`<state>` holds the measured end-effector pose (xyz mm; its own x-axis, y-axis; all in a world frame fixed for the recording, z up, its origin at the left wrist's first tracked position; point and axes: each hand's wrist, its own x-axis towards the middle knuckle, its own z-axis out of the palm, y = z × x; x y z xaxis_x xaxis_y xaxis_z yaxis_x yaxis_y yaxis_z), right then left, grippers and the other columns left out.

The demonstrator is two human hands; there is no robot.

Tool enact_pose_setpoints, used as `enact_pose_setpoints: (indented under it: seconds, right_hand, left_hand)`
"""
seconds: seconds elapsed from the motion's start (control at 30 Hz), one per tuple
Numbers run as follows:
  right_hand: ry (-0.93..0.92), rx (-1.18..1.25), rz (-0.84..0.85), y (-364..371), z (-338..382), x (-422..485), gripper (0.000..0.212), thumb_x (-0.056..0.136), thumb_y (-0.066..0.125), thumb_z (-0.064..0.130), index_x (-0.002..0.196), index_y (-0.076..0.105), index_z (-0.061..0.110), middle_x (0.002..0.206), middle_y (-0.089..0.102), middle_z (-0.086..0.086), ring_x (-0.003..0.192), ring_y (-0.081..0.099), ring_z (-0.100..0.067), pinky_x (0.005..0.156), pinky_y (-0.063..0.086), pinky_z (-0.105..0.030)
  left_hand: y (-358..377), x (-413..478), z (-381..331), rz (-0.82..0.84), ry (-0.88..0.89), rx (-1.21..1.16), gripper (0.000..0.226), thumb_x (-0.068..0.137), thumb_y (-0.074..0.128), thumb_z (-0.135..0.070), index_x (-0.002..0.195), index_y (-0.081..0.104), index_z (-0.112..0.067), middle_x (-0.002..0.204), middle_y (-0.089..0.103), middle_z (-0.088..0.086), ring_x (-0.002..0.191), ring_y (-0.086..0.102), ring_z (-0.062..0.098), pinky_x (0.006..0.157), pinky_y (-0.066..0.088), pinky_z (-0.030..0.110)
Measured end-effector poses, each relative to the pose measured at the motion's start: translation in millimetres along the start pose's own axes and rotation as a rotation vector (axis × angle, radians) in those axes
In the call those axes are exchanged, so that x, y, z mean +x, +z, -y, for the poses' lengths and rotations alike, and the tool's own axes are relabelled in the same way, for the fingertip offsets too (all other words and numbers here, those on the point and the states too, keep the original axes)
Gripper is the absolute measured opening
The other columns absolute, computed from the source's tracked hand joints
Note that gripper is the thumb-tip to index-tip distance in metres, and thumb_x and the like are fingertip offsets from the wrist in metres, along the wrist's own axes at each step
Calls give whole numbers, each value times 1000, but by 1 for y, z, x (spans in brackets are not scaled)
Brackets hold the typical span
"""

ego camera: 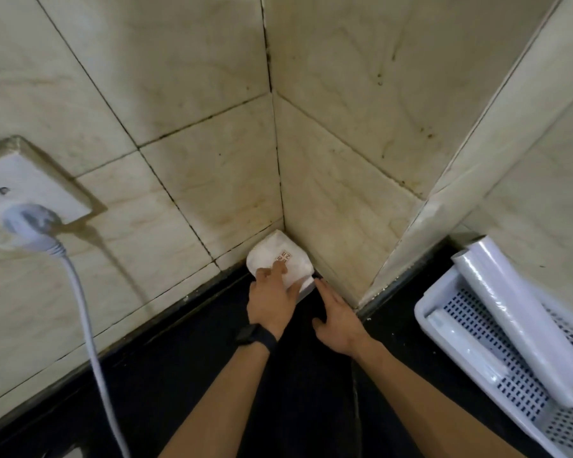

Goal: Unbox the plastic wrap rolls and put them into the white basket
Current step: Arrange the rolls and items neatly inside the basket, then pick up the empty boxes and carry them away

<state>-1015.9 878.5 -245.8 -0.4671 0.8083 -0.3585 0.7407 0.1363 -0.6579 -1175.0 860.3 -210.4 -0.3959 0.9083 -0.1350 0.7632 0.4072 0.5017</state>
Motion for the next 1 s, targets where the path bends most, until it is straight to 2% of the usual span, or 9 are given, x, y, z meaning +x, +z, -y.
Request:
enact_pose_setpoints:
  seconds: [0.1, 0.2, 0.33, 0.47, 0.57, 0.67, 0.77, 0.9, 1.0]
  right_hand:
    - [22, 16, 29, -4, -9, -6, 85, 92, 57, 15, 160, 7, 15, 169, 7, -2, 153, 12, -16, 119, 9, -19]
    - [24, -6, 32, -4, -17, -7, 85, 92, 57, 19, 160, 8, 16, 169, 5, 0, 153, 8, -14, 114, 4, -13]
    - [47, -12, 32, -1, -19, -14, 81, 94, 55, 21, 161, 9, 18, 169, 2, 1, 153, 6, -14, 113, 4, -14]
    - [34, 4, -27, -11, -13, -42, 73, 96, 53, 19, 160, 17, 17, 169, 8, -1, 153, 14, -15, 118, 9, -18]
    - [10, 63, -158, -24, -11, -90, 68, 97, 54, 23, 158, 25, 20, 168, 16, 3, 149, 26, -18, 115, 17, -17]
    - [40, 66, -305, -27, -29, -171, 64, 96, 55, 34, 155, 31, 28, 166, 19, 10, 146, 26, -11, 115, 19, -19]
    - [178, 30, -460, -19, -69, -267, 58, 96, 59, 35, 151, 41, 27, 159, 28, 16, 144, 29, -7, 114, 20, -18]
    - [419, -14, -599, -5, -133, -385, 51, 92, 67, 27, 141, 55, 21, 153, 44, 7, 140, 40, -19, 114, 34, -31]
    - [548, -82, -623, -3, -178, -444, 52, 88, 71, 22, 137, 58, 13, 151, 49, -5, 138, 42, -29, 115, 36, -41]
  left_hand:
    - [13, 2, -6, 36, -45, 61, 69, 93, 59, -51, 150, 29, -26, 137, 35, 17, 107, 53, 36, 75, 53, 43]
    - [18, 1, 1, 63, 25, 131, 62, 94, 59, -40, 150, 33, -31, 138, 34, 17, 110, 52, 36, 84, 53, 43]
    - [14, -2, 12, 96, 89, 158, 57, 94, 60, -32, 148, 39, -32, 136, 35, 15, 111, 50, 37, 86, 52, 45]
    - [2, -7, 8, 120, 68, 270, 66, 94, 57, -45, 152, 27, -37, 151, 27, 13, 124, 44, 36, 91, 50, 47]
    - [-10, -29, -7, 69, 51, 316, 77, 90, 56, -56, 155, 19, -34, 157, 19, 11, 130, 40, 37, 95, 46, 47]
    - [-11, -72, -27, 67, 193, 200, 69, 92, 60, -45, 150, 31, -24, 155, 27, 12, 129, 43, 35, 93, 50, 45]
    - [9, -132, -51, 148, 352, 85, 59, 92, 62, -38, 145, 40, -22, 148, 37, 9, 129, 44, 29, 99, 49, 43]
    - [56, -229, -89, 315, 562, 68, 53, 92, 60, -39, 141, 45, -26, 142, 44, -1, 128, 44, 19, 104, 43, 32]
    - [95, -294, -114, 485, 745, 165, 54, 91, 54, -43, 143, 42, -29, 144, 42, -6, 133, 39, 16, 112, 35, 30]
